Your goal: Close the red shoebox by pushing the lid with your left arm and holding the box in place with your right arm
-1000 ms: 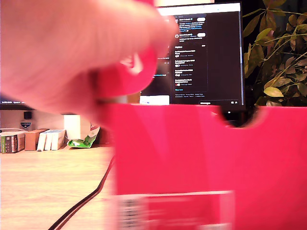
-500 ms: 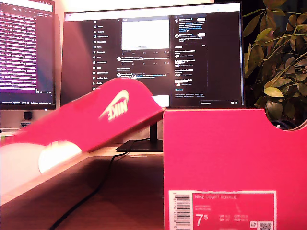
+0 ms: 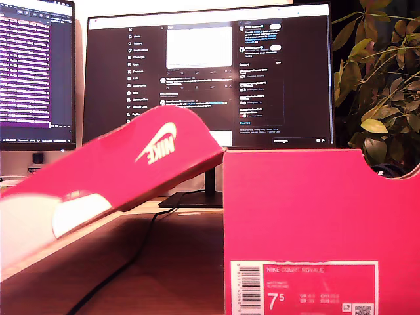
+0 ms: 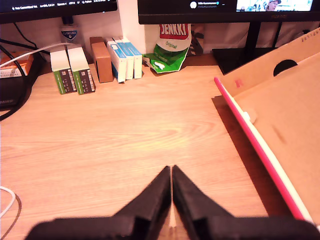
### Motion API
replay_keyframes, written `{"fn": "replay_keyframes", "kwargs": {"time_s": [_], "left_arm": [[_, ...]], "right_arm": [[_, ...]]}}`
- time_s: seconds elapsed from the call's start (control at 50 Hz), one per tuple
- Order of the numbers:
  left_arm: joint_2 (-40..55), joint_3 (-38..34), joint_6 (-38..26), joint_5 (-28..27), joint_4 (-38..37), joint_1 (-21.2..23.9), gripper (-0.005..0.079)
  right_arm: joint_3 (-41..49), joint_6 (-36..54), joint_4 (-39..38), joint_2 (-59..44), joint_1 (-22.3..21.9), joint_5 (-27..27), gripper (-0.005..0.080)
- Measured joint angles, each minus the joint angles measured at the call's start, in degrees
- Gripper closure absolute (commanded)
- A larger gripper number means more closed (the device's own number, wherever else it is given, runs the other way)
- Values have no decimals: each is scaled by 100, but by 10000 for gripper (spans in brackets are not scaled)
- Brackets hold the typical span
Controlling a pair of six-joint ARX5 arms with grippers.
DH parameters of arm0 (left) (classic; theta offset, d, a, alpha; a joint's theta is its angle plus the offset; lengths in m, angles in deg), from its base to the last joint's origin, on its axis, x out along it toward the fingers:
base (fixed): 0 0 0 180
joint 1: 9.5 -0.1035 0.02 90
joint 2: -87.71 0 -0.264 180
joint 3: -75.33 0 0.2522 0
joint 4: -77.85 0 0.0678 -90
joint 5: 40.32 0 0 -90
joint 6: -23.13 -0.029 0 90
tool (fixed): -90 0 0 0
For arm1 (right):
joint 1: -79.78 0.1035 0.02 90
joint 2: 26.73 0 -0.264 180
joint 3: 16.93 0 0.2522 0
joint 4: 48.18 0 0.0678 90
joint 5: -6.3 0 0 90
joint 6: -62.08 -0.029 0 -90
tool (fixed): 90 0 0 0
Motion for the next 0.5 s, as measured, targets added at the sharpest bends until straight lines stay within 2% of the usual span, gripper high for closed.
{"fn": "replay_keyframes", "kwargs": {"time_s": [0.3,0.5], "left_arm": [[0,0,-2,0,0,0,759],[0,-44,125,-15,243,0,759]], "right_arm": [[0,17,0,0,0,-83,764],[0,472,-2,0,0,-317,764]]}}
